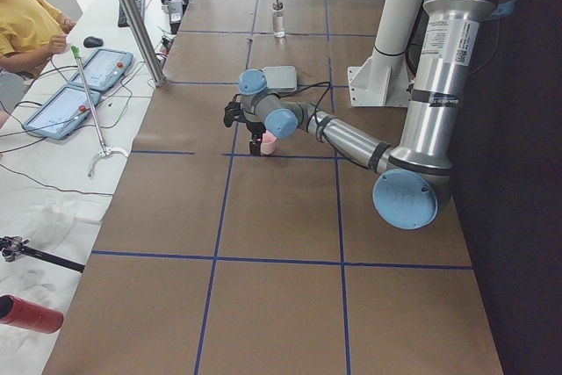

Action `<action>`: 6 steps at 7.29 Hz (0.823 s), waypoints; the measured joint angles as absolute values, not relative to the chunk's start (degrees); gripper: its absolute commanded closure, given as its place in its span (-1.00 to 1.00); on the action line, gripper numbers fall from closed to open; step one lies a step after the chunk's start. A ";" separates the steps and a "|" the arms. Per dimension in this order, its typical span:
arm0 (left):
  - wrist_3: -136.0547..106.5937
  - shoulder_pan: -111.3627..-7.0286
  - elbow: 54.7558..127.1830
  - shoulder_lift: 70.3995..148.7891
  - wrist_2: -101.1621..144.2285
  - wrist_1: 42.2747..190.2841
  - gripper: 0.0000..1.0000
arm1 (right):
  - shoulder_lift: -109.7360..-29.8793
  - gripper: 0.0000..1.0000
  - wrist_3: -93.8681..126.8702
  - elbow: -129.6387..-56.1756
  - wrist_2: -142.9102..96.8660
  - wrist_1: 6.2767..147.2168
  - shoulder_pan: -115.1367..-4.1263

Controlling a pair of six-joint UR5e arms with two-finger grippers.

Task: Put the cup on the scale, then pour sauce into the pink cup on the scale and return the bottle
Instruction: 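Reach the left gripper down toward the pink paper cup, then close the left gripper around the pink cup's rim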

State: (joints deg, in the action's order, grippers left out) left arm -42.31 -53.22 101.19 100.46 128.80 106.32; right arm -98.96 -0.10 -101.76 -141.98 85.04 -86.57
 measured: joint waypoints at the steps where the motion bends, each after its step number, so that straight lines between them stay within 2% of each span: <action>1: -42.35 -52.89 99.89 101.61 128.82 106.34 -0.98 | -98.96 -1.00 -0.12 -101.77 -141.96 85.05 -86.57; 3: -42.36 -52.05 98.58 102.54 128.84 106.37 -0.82 | -98.96 -1.00 -0.10 -101.78 -141.95 85.07 -86.57; 4: -42.36 -51.60 97.95 102.78 128.85 106.41 -0.57 | -98.96 -1.00 -0.09 -101.78 -141.94 85.08 -86.57; 5: -42.36 -51.09 97.55 103.01 128.85 106.42 -0.02 | -98.97 -1.00 -0.09 -101.78 -141.94 85.08 -86.57; 6: -42.36 -50.43 97.40 103.14 128.85 106.42 0.93 | -98.96 -1.00 -0.09 -101.78 -141.94 85.08 -86.57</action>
State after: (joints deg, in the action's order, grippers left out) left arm -42.36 -50.43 97.40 103.14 128.85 106.42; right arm -98.96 -0.09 -101.78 -141.94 85.08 -86.57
